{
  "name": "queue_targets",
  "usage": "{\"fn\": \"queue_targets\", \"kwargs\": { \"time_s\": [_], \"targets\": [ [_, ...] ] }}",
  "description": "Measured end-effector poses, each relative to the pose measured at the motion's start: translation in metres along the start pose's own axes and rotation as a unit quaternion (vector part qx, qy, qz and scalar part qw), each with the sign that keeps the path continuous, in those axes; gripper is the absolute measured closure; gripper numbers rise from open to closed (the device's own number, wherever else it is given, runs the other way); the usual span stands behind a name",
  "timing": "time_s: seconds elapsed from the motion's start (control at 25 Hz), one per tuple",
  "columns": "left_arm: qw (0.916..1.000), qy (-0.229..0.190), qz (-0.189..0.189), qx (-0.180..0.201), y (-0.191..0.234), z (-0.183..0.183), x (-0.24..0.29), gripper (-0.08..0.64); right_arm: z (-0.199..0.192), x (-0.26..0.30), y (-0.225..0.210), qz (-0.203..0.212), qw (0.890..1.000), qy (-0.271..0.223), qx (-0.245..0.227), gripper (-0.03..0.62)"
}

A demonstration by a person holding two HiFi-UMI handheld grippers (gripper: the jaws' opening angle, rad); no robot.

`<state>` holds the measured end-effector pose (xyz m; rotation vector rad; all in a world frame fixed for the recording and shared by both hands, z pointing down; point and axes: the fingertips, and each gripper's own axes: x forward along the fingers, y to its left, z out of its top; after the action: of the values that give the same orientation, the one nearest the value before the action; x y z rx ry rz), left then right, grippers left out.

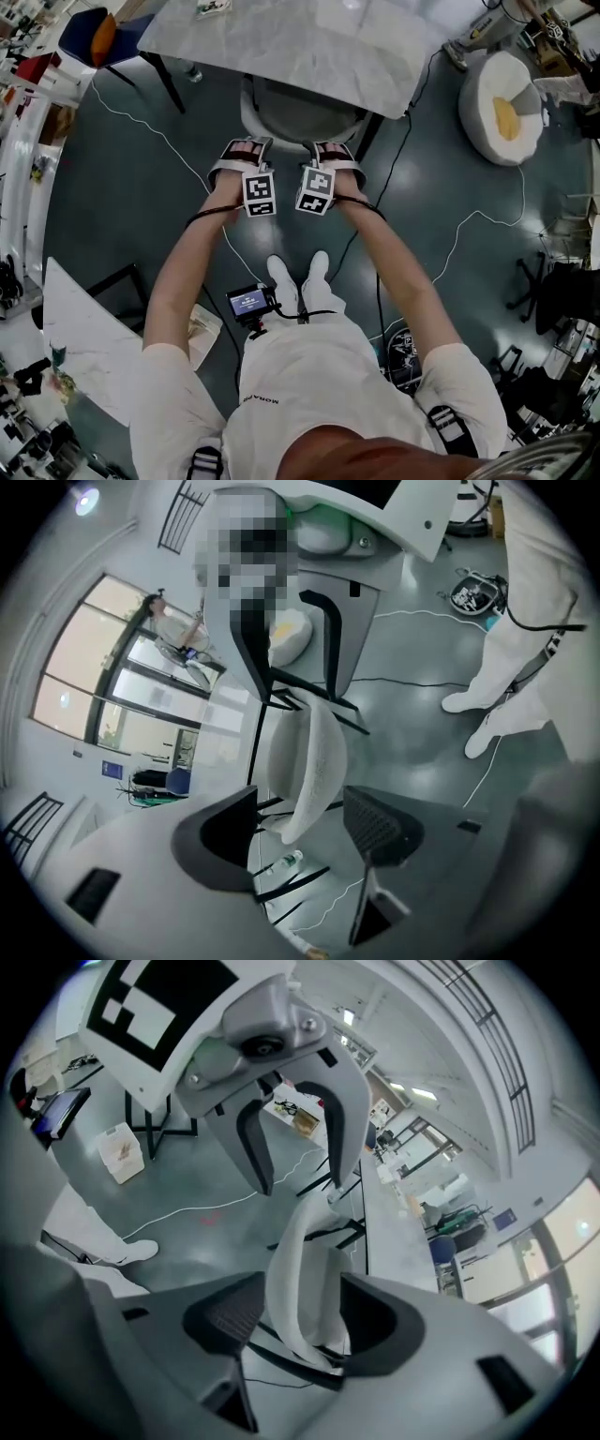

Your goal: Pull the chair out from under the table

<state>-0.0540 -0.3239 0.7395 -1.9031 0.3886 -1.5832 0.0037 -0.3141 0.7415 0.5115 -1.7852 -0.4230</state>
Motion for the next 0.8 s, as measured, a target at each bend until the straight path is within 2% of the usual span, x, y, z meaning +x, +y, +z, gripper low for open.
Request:
{"fn": "queue_targets", "kwargs": {
  "time_s": [0.12, 0.2, 0.36, 0.6, 0.68, 0.8],
  "targets": [
    [0.9997, 0.001, 0.002, 0.024, -0.002, -0.003, 0.015, 0.287, -0.002, 0.016, 0.003, 0.004, 1.0, 0.006, -0.007, 0.341],
    [0.9988, 0.004, 0.006, 0.048, -0.004, -0.006, 0.025, 0.287, -0.002, 0.025, 0.001, -0.009, 1.0, 0.008, -0.009, 0.341],
    [0.9968, 0.019, -0.005, 0.077, -0.013, -0.014, 0.046, 0.288, -0.007, 0.046, 0.002, -0.015, 1.0, 0.017, -0.004, 0.341],
    [0.9963, 0.025, -0.017, 0.08, -0.021, -0.024, 0.072, 0.288, -0.017, 0.073, 0.013, 0.008, 0.999, 0.035, -0.009, 0.341],
    [0.9963, 0.015, -0.011, 0.084, -0.024, -0.018, 0.077, 0.291, -0.018, 0.077, 0.017, 0.006, 0.999, 0.038, -0.008, 0.341],
    [0.996, 0.011, 0.001, 0.089, -0.017, -0.013, 0.086, 0.331, -0.019, 0.086, 0.009, -0.009, 0.999, 0.046, -0.013, 0.341]
  ]
}}
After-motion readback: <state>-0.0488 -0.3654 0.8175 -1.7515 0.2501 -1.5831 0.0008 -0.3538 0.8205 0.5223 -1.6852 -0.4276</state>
